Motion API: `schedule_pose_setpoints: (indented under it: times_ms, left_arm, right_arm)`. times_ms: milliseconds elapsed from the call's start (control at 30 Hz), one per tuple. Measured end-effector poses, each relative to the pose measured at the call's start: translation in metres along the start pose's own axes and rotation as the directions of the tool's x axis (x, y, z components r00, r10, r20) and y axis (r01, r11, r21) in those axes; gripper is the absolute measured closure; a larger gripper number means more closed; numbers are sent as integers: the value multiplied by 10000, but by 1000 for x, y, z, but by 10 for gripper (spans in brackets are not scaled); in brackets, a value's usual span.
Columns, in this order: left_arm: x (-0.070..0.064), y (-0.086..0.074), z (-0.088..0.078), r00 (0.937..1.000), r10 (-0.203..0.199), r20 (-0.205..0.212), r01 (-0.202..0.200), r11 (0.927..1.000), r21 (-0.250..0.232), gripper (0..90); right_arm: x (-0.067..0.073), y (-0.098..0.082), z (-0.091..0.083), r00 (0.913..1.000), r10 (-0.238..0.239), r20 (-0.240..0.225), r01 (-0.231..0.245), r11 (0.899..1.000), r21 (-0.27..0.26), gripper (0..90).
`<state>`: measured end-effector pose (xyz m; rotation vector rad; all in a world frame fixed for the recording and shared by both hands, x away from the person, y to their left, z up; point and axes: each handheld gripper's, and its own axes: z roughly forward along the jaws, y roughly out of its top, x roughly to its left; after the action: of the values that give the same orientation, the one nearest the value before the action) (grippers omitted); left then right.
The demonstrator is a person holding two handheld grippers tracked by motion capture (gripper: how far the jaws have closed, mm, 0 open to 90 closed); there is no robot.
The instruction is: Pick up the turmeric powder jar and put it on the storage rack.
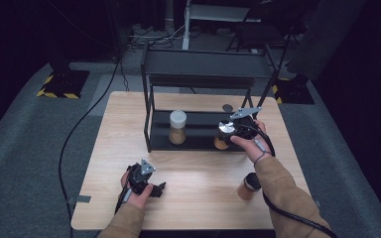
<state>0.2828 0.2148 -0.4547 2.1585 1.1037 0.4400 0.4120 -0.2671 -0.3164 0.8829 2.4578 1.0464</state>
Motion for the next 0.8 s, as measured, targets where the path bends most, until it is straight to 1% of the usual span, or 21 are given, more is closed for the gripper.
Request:
schedule_pose_setpoints:
  times_ms: [233, 367, 533, 667, 800]
  left_arm:
    - [0, 0, 0, 10000, 54, 53, -54, 10000, 0, 0]
    - [0, -1, 0, 10000, 50, 59, -50, 10000, -9, 0]
    - [0, -1, -1, 9999, 117, 91, -117, 9999, -10, 0]
    - [0, -1, -1, 9999, 119, 99, -118, 9999, -16, 0]
    - [0, -1, -1, 9999, 116, 96, -116, 9999, -8, 0]
  right_arm:
    - [-3, 6, 13, 9999, 102, -42, -102, 9999, 59, 310]
    - [-4, 11, 25, 9999, 62, -157, -60, 9999, 87, 310]
    - [-1, 21, 42, 9993, -111, -346, 117, 9998, 156, 310]
    - [2, 28, 59, 9986, -31, -528, 43, 9997, 237, 310]
    - [6, 32, 72, 9979, -112, -631, 131, 9995, 295, 310]
